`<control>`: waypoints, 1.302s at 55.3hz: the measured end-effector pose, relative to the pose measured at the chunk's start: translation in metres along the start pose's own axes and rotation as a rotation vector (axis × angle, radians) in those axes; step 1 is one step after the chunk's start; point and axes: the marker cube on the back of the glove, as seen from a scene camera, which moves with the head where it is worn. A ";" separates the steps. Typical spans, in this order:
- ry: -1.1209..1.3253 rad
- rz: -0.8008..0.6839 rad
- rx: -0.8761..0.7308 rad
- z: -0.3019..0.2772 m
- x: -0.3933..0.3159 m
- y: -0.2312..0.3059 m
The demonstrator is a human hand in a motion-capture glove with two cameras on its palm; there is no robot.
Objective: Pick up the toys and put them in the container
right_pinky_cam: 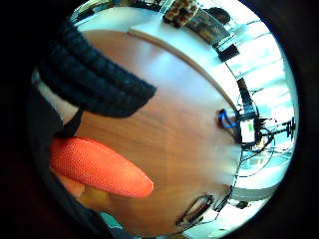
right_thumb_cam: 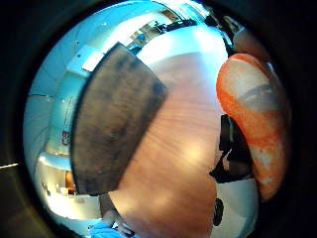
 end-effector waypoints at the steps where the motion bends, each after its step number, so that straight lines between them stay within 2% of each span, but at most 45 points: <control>1: -0.005 -0.008 0.013 -0.009 -0.006 -0.003; 10: -0.047 -0.084 0.091 -0.087 -0.077 -0.034; 18: -0.075 -0.170 0.119 -0.128 -0.146 -0.049; 33: -0.085 -0.438 0.045 -0.130 -0.323 -0.045; 40: -0.089 -0.481 0.034 -0.120 -0.363 -0.043; 49: -0.071 -0.483 -0.014 -0.105 -0.373 -0.042; 55: -0.044 -0.489 -0.271 -0.098 -0.360 -0.037; 58: -0.014 -0.490 -0.339 -0.097 -0.354 -0.035; 65: 0.003 -0.513 -0.310 -0.106 -0.329 -0.027; 72: 0.002 -0.476 -0.323 -0.114 -0.308 -0.020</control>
